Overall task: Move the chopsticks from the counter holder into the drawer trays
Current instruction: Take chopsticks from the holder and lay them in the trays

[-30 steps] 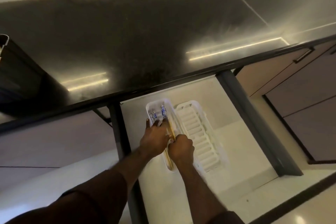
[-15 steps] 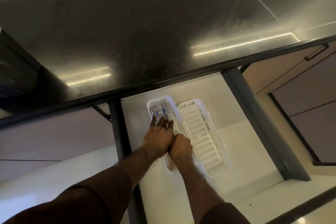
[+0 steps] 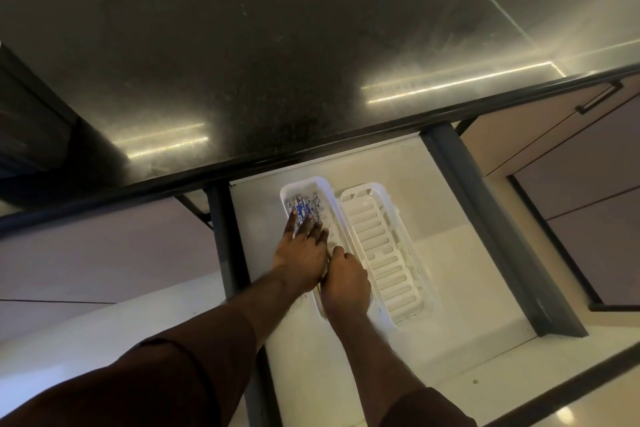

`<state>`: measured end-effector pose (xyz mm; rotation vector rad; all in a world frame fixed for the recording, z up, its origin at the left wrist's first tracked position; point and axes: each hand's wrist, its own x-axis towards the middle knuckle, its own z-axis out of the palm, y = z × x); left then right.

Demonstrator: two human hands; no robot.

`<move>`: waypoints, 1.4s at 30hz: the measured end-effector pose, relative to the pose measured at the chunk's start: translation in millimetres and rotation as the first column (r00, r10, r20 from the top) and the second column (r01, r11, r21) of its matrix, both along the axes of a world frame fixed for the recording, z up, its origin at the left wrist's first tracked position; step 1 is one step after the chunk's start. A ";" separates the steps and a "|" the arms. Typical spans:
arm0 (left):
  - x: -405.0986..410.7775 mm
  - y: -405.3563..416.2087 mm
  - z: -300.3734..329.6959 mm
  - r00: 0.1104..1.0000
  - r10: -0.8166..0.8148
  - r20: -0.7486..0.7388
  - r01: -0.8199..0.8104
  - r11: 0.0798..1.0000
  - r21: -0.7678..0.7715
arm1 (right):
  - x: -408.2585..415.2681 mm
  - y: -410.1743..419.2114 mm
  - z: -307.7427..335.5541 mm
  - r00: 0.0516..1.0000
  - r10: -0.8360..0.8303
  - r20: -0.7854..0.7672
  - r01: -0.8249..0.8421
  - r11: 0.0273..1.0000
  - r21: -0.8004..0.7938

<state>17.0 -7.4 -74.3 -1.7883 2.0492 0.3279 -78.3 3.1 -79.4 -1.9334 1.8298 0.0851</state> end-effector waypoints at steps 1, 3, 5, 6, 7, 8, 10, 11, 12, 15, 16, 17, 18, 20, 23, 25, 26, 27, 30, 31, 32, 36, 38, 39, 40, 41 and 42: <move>0.1 -0.9 -0.8 1.000 0.002 0.009 -0.002 1.000 0.004 | -0.5 0.9 -0.3 1.000 0.018 -0.010 -0.018 1.000 -0.003; 0.3 -2.6 -1.8 1.000 0.008 0.029 -0.009 1.000 0.010 | -1.7 3.6 -1.1 0.998 0.049 -0.025 -0.049 0.999 -0.004; 1.2 -4.3 -2.9 0.999 0.023 0.034 -0.024 1.000 0.010 | -2.9 5.9 -2.0 0.997 0.071 -0.036 -0.071 0.997 0.000; 1.7 -4.8 -3.4 0.999 0.027 0.033 -0.028 1.000 0.009 | -3.4 5.9 -1.8 0.997 0.073 -0.035 -0.073 0.997 0.006; 2.1 -5.2 -3.6 0.999 0.027 0.033 -0.028 1.000 0.006 | -3.7 5.2 -1.8 0.997 0.073 -0.029 -0.072 0.997 0.014; 2.4 -4.9 -3.7 0.999 0.025 0.035 -0.025 1.000 0.002 | -3.9 4.0 -1.9 0.997 0.073 -0.016 -0.072 0.997 0.025; 2.8 -4.5 -4.2 0.999 0.018 0.040 -0.018 1.000 -0.001 | -3.9 1.1 -2.5 0.996 0.086 0.016 -0.086 0.995 0.043; 2.7 -4.3 -4.6 0.999 0.016 0.041 -0.016 1.000 0.000 | -3.8 -0.3 -2.6 0.995 0.097 0.027 -0.098 0.994 0.049; 2.5 -4.3 -4.9 0.999 0.015 0.041 -0.015 1.000 0.003 | -3.8 -1.7 -2.3 0.994 0.103 0.035 -0.104 0.993 0.054; 1.9 -3.9 -5.0 0.999 0.016 0.033 -0.016 1.000 0.015 | -5.0 -4.9 -2.4 0.996 0.084 0.027 -0.086 0.994 0.065; 2.2 -3.7 -5.1 0.999 0.014 0.029 -0.014 1.000 0.017 | -5.9 -5.6 -2.5 0.997 0.080 0.015 -0.081 0.995 0.060; 2.2 -3.6 -5.5 1.000 0.010 0.025 -0.011 1.000 0.018 | -7.0 -6.0 -2.9 0.997 0.074 0.004 -0.074 0.996 0.055; 2.5 -3.5 -5.9 1.000 0.008 0.020 -0.008 1.000 0.015 | -7.8 -5.9 -3.5 0.998 0.067 -0.001 -0.067 0.997 0.050; 3.1 -3.5 -6.4 1.000 0.005 0.006 -0.005 1.000 0.008 | -8.6 -5.1 -4.4 0.998 0.059 -0.006 -0.058 0.997 0.051; 3.5 -3.9 -6.8 1.000 -0.008 -0.001 0.008 1.000 0.003 | -8.8 -2.4 -6.5 0.998 0.057 -0.003 -0.057 0.997 0.057; 3.1 -3.8 -6.5 1.000 -0.017 -0.001 0.017 1.000 0.001 | -9.2 0.0 -7.4 0.998 0.063 0.005 -0.063 0.996 0.057; 3.2 -4.1 -5.9 1.000 -0.022 -0.005 0.022 1.000 0.007 | -9.6 1.1 -7.8 0.997 0.074 0.010 -0.075 0.995 0.062; 3.5 -4.4 -5.3 1.000 -0.028 -0.013 0.028 1.000 0.013 | -9.8 2.1 -8.1 0.996 0.090 0.015 -0.091 0.994 0.065; 4.1 -7.6 -0.9 0.999 -0.025 -0.037 0.026 0.999 0.032 | -11.3 1.8 -4.5 0.992 0.120 0.028 -0.122 0.992 0.043; 4.1 -9.6 1.5 0.999 -0.010 -0.038 0.011 1.000 0.028 | -12.0 0.8 -2.3 0.993 0.118 0.030 -0.119 0.992 0.036; 3.9 -11.6 3.6 0.999 0.011 -0.035 -0.010 1.000 0.016 | -12.3 0.6 -0.3 0.993 0.113 0.032 -0.114 0.993 0.031; -1.1 -17.2 7.1 0.997 0.077 -0.011 -0.078 0.996 -0.044 | -12.2 2.0 4.1 0.994 0.106 0.032 -0.107 0.994 0.005; -3.2 -15.6 5.3 0.996 0.085 -0.008 -0.085 0.995 -0.043 | -11.8 3.9 2.1 0.995 0.089 0.038 -0.090 0.996 0.023; -4.0 -15.0 4.5 0.996 0.084 -0.013 -0.085 0.996 -0.041 | -11.6 4.8 0.9 0.995 0.088 0.038 -0.089 0.996 0.032; -4.6 -14.6 4.2 0.997 0.078 -0.026 -0.079 0.996 -0.038 | -11.6 5.7 0.6 0.995 0.089 0.038 -0.090 0.995 0.042; -5.2 -14.5 4.7 0.996 0.070 -0.049 -0.072 0.997 -0.032 | -12.1 6.4 1.0 0.995 0.090 0.039 -0.092 0.994 0.052; -5.6 -14.6 5.6 0.995 0.062 -0.075 -0.064 0.998 -0.024 | -13.0 6.4 1.7 0.995 0.092 0.036 -0.094 0.994 0.057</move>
